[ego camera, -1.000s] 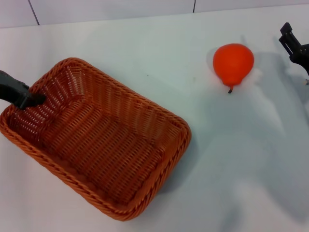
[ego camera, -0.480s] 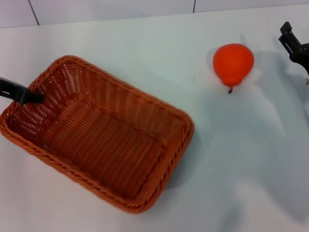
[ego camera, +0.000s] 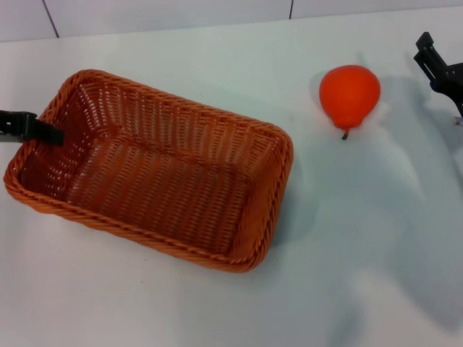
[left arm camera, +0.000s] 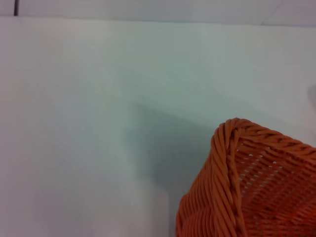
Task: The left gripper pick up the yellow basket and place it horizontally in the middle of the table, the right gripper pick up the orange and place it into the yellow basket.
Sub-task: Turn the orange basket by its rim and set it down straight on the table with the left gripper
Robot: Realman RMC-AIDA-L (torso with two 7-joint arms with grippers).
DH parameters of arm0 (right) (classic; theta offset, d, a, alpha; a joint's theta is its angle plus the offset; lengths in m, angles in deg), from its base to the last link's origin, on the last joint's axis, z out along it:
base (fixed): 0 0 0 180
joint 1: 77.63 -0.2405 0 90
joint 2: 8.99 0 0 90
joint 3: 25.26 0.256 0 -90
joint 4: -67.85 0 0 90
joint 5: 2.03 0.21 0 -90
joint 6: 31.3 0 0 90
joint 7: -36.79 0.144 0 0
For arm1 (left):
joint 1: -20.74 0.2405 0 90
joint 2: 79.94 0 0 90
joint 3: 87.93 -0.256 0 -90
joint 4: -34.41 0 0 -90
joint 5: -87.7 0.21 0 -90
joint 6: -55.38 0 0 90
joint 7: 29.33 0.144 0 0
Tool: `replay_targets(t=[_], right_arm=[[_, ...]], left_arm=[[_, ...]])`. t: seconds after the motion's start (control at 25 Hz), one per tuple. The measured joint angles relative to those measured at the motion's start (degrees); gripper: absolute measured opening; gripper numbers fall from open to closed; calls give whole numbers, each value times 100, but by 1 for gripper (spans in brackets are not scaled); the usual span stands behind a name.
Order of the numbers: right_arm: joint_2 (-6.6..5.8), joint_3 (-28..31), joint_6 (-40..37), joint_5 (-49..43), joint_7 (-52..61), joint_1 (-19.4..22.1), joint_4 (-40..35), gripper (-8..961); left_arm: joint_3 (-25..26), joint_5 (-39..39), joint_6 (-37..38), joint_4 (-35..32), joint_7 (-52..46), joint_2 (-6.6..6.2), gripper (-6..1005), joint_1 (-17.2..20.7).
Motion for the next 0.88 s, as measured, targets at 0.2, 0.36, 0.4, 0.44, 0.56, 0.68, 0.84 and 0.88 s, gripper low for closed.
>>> replay_targets(t=[0.2, 0.36, 0.4, 0.44, 0.56, 0.68, 0.84, 0.88], right_arm=[[-9, -2, 18, 0, 0, -16, -2, 946], [-9, -2, 93, -1, 0, -47, -2, 946], [-9, -2, 93, 0, 0, -49, -2, 946], [-7, -2, 93, 0, 0, -52, -1, 946], [-3, -2, 96, 0, 0, -68, 0, 946], [-1, -2, 96, 5, 0, -89, 0, 946], [-2, -2, 102, 8, 0, -119, 1, 946], [-6, -2, 105, 12, 0, -123, 0, 946]], left_arm=[[351, -4, 1, 98, -90, 91, 165, 37], [710, -10, 3, 125, -109, 198, 165, 90], [807, -13, 2, 127, -110, 226, 165, 98], [915, -17, -4, 130, -110, 263, 165, 110], [1065, -31, -37, 135, -110, 324, 166, 143], [1242, -85, -51, 136, -110, 361, 166, 183], [1502, -173, -111, 139, -109, 446, 167, 244], [1538, -223, -137, 140, -109, 463, 167, 273]])
